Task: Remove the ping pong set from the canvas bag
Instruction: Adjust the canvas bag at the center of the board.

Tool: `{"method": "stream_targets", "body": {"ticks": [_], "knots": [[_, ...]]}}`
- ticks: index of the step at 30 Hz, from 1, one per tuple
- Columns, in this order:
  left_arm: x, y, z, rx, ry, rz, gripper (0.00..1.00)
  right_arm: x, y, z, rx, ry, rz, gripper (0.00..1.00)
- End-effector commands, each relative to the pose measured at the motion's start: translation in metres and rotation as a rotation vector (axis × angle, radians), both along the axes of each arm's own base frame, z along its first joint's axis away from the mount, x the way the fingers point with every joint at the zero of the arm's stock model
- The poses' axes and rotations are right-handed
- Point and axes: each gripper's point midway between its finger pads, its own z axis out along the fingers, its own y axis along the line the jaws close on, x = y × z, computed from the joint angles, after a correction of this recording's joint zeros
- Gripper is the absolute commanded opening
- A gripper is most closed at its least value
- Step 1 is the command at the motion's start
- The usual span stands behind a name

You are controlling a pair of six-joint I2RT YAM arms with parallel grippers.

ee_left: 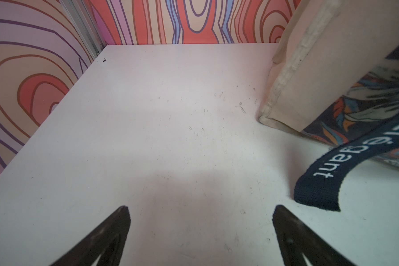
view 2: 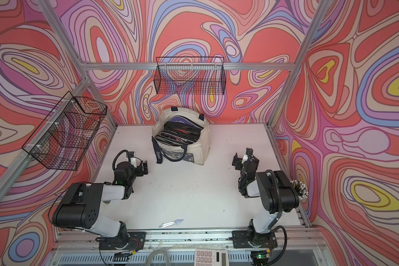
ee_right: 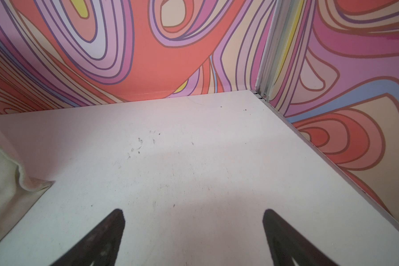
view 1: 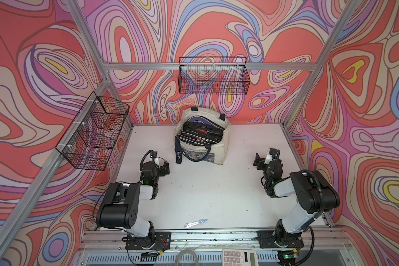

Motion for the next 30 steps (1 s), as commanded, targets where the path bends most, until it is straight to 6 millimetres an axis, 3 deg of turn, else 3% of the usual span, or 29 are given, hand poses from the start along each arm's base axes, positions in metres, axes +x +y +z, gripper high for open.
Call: {"method": "stream_targets", "body": {"ticks": [1,8,12,18,21,25,28,30], "knots": [[0.009,0.001,0.011,0.003,-0.038,-0.005,1.00,0.005,0.003,0.003,-0.014,-0.012,0.008,0.98],[0.008,0.003,0.011,0.007,-0.041,0.006,1.00,0.004,0.003,0.003,-0.013,-0.014,0.008,0.98],[0.000,0.030,0.021,0.016,-0.072,0.189,1.00,0.004,-0.007,0.012,-0.014,-0.024,-0.052,0.98],[-0.012,0.016,0.031,0.086,-0.161,0.170,1.00,0.027,-0.022,0.037,0.043,0.122,-0.191,0.98],[-0.002,0.016,0.031,0.107,-0.104,0.172,1.00,0.038,-0.009,0.047,0.096,0.149,-0.148,0.98],[0.000,0.032,0.057,0.132,-0.014,0.275,1.00,0.043,0.006,0.065,0.185,0.127,-0.090,0.98],[-0.005,0.047,0.095,0.034,-0.095,0.420,1.00,0.043,0.018,0.075,0.224,0.119,-0.059,0.98],[-0.011,0.044,0.112,-0.034,-0.121,0.437,1.00,0.042,0.025,0.083,0.237,0.114,-0.049,0.98]]}}
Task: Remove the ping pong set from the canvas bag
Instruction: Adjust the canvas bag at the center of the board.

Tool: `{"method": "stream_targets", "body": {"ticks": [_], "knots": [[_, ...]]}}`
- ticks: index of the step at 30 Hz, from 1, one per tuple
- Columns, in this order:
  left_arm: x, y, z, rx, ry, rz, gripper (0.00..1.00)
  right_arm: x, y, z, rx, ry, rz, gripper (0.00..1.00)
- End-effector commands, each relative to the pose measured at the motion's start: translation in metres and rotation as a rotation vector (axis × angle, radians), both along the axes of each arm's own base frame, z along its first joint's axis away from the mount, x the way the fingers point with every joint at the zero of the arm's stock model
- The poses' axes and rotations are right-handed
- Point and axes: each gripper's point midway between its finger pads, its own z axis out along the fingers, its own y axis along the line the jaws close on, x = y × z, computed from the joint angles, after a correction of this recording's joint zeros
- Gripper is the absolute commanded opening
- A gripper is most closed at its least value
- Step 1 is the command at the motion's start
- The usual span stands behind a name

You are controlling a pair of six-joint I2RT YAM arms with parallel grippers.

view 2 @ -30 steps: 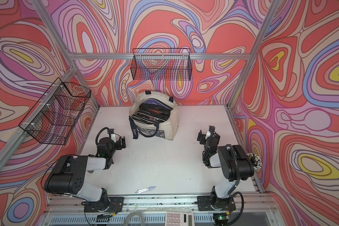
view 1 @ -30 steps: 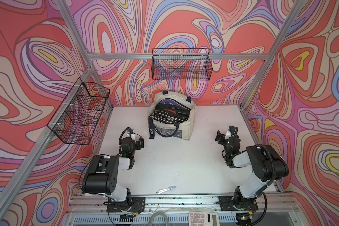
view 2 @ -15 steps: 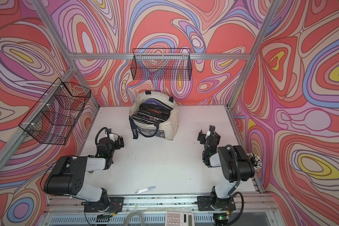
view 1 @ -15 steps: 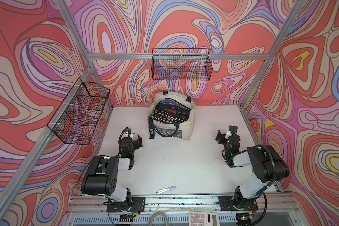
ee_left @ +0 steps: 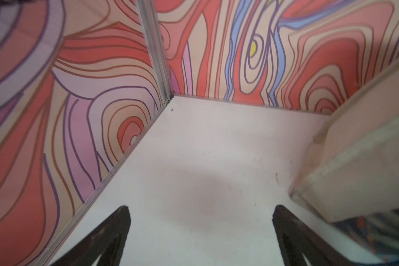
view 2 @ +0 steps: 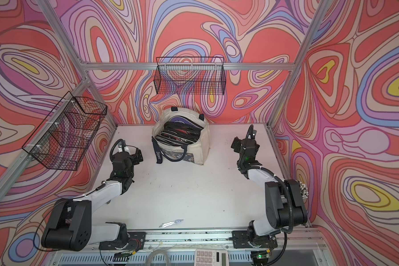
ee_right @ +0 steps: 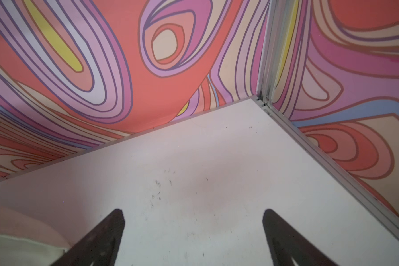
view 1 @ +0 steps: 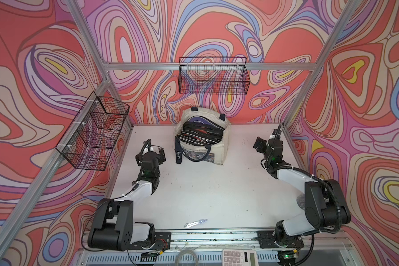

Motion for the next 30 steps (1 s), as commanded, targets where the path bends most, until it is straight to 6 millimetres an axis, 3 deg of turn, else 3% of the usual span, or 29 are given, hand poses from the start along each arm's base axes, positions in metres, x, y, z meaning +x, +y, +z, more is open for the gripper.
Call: {"method": "stream_targets", "body": {"ticks": [1,7,11,15,19,22,25,27,30], "knots": [[-0.023,0.011,0.012,-0.091,0.003,0.144,1.00,-0.004,0.021,0.010,0.058,0.024,0.043,0.98],[-0.040,-0.027,0.078,-0.204,-0.111,-0.031,1.00,0.002,0.065,0.039,0.021,0.053,0.149,0.98],[-0.046,-0.039,0.097,-0.233,-0.060,-0.082,1.00,0.013,0.099,0.054,0.013,0.078,0.238,0.98],[-0.048,-0.059,0.122,-0.151,-0.071,-0.101,1.00,0.028,0.132,0.068,-0.008,0.101,0.307,0.98],[-0.049,-0.082,0.148,-0.122,0.063,-0.174,1.00,0.034,0.152,0.081,-0.031,0.095,0.342,0.98],[-0.044,-0.092,0.150,-0.105,0.097,-0.156,1.00,0.039,0.158,0.080,-0.032,0.103,0.362,0.98],[-0.050,-0.095,0.139,-0.258,-0.009,-0.181,1.00,0.045,0.164,0.082,-0.027,0.101,0.377,0.98],[-0.052,-0.107,0.142,-0.236,-0.073,-0.286,1.00,0.050,0.168,0.086,-0.032,0.101,0.382,0.98],[-0.051,-0.093,0.135,-0.204,0.041,-0.182,1.00,0.058,0.172,0.094,-0.041,0.099,0.389,0.98]]}}
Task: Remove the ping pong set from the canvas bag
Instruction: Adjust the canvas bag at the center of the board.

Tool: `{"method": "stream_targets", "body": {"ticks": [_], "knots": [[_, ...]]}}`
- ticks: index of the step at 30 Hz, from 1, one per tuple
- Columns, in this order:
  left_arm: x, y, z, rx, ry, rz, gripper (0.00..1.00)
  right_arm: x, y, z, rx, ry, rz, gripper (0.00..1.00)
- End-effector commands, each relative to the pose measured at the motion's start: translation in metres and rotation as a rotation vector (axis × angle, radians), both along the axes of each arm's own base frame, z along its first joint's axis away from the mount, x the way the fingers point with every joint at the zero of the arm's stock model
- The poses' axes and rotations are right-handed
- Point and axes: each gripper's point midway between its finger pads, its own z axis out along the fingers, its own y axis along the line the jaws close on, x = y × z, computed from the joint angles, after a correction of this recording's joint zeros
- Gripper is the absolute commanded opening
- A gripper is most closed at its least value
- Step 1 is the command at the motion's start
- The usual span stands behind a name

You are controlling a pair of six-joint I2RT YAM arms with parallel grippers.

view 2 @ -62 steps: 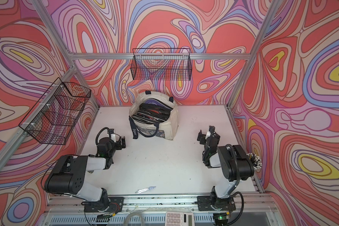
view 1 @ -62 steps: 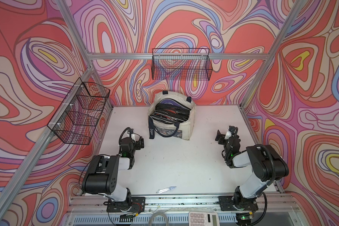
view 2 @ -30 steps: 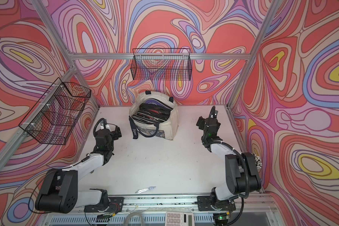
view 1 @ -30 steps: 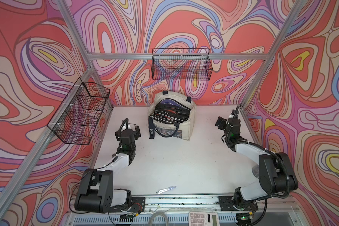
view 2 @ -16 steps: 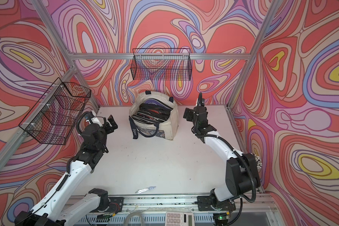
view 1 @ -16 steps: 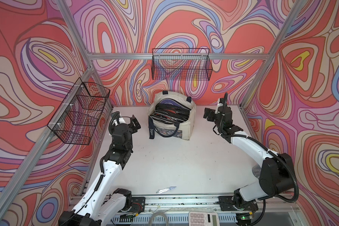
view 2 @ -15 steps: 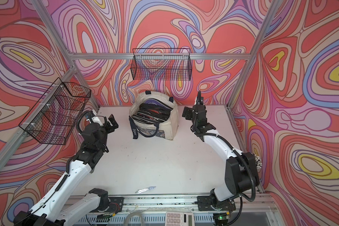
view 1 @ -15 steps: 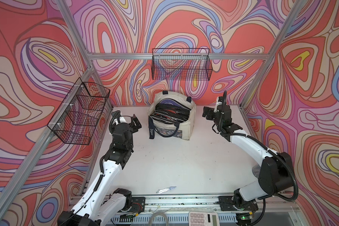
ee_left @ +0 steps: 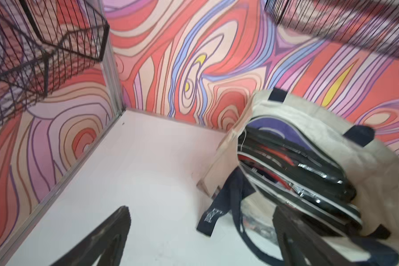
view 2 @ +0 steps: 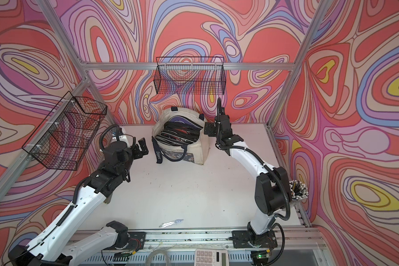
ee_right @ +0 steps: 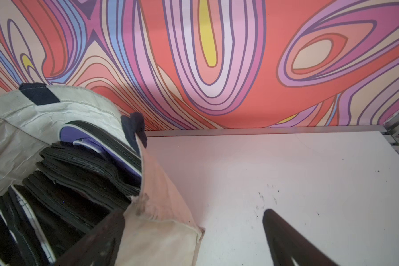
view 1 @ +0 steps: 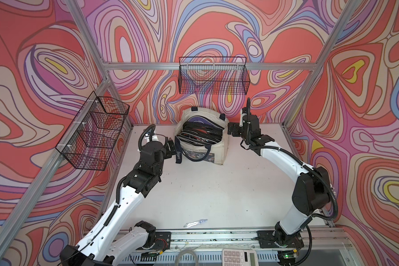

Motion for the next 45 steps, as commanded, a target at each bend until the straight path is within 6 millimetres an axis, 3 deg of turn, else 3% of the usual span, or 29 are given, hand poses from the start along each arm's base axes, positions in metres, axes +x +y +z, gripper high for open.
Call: {"method": "stream_targets", "body": {"ticks": [1,5,10,15,23,29,32,34,35,37,38,39,45], "knots": [[0.007,0.003,0.008,0.002,0.053,0.043,1.00,0.009,0.008,0.005,-0.026,0.007,0.024,0.98],[0.013,-0.001,-0.012,-0.044,0.151,0.082,1.00,0.030,0.015,-0.006,-0.051,0.037,0.024,0.98],[0.020,-0.023,-0.038,-0.133,0.255,0.037,1.00,0.055,0.030,-0.016,-0.030,0.074,0.041,0.98],[0.023,-0.031,-0.058,-0.219,0.326,0.061,1.00,0.067,0.035,-0.022,-0.022,0.095,0.035,0.96],[0.036,-0.040,-0.061,-0.315,0.280,0.074,1.00,0.072,0.034,-0.028,-0.036,0.108,0.019,0.91],[0.051,-0.049,-0.066,-0.363,0.288,0.086,1.00,0.073,0.032,-0.033,-0.046,0.122,0.007,0.78],[0.058,-0.054,-0.079,-0.367,0.315,0.092,1.00,0.072,0.032,-0.036,-0.049,0.134,0.008,0.65],[0.061,-0.056,-0.086,-0.369,0.330,0.093,0.93,0.069,0.030,-0.035,-0.055,0.138,0.008,0.45],[0.063,-0.058,-0.090,-0.369,0.336,0.092,0.82,0.067,0.029,-0.035,-0.056,0.141,0.006,0.31],[0.065,-0.058,-0.095,-0.365,0.342,0.096,0.32,0.062,0.026,-0.035,-0.054,0.141,-0.001,0.03],[0.066,-0.057,-0.098,-0.361,0.346,0.104,0.08,0.058,0.025,-0.035,-0.053,0.142,0.000,0.00],[0.067,-0.056,-0.100,-0.354,0.346,0.113,0.00,0.054,0.024,-0.034,-0.049,0.142,0.001,0.00],[0.070,-0.045,-0.098,-0.333,0.326,0.152,0.00,0.022,0.025,-0.030,-0.022,0.156,0.033,0.00]]}}
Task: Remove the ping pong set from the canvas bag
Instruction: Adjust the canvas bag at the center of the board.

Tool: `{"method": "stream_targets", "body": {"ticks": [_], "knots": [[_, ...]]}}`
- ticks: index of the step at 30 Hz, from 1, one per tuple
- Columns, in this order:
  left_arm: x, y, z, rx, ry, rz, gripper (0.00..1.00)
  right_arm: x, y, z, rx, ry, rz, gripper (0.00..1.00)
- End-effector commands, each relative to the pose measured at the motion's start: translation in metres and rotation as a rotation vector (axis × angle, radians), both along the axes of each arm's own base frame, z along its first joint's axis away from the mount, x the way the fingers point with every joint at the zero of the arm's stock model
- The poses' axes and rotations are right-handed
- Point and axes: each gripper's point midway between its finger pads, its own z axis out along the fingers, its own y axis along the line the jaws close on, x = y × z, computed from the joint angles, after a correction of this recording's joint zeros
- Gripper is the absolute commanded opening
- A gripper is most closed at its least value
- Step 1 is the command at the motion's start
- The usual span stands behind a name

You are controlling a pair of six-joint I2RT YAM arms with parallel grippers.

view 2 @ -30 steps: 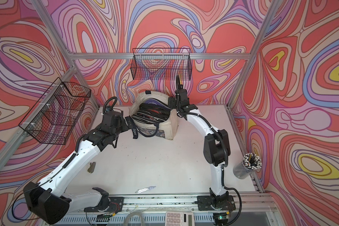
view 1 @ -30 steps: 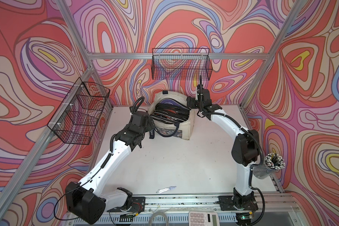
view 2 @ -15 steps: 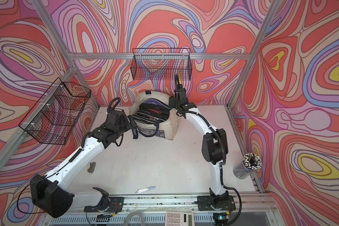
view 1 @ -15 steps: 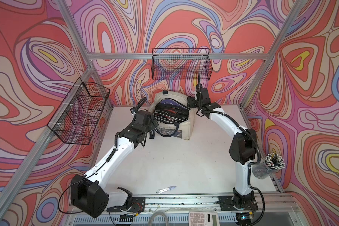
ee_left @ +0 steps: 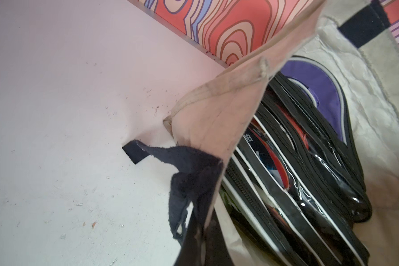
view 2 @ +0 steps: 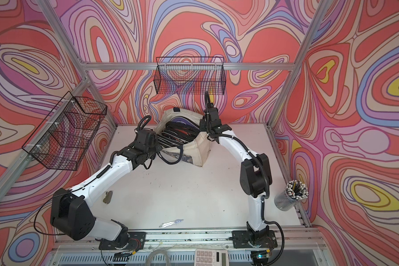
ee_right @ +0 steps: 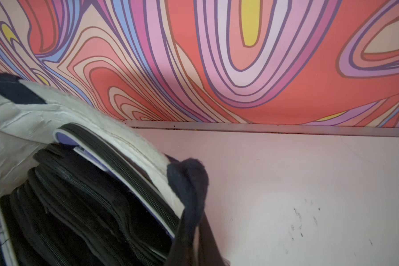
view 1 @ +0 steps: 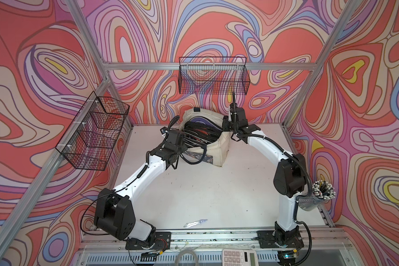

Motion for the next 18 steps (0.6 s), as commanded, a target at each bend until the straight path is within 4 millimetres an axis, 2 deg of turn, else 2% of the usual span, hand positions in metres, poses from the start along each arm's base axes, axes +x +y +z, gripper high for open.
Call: {"method": "stream_targets", "body": {"ticks": [1,6,7,8,12,15,18], "knots": [[0.002,0.021,0.003,0.033,0.002,0.074,0.00,-0.025,-0.011,0.003,-0.007,0.031,-0.014,0.00],[0.009,0.047,0.020,0.023,-0.024,0.117,0.00,-0.065,0.007,0.006,0.021,0.042,0.041,0.00],[0.011,0.054,0.023,0.015,-0.029,0.128,0.00,-0.071,0.013,-0.001,0.018,0.060,0.055,0.00],[0.013,0.060,0.026,0.009,-0.035,0.137,0.00,-0.083,0.018,0.011,0.031,0.043,0.071,0.00],[0.016,0.078,0.036,0.011,-0.053,0.162,0.00,-0.117,0.047,0.007,0.039,0.062,0.139,0.00],[0.020,0.081,0.042,0.003,-0.072,0.153,0.00,-0.140,0.068,-0.001,0.030,0.080,0.180,0.00],[0.027,0.075,0.049,-0.024,-0.099,0.121,0.00,-0.157,0.086,-0.010,0.023,0.100,0.215,0.00]]}}
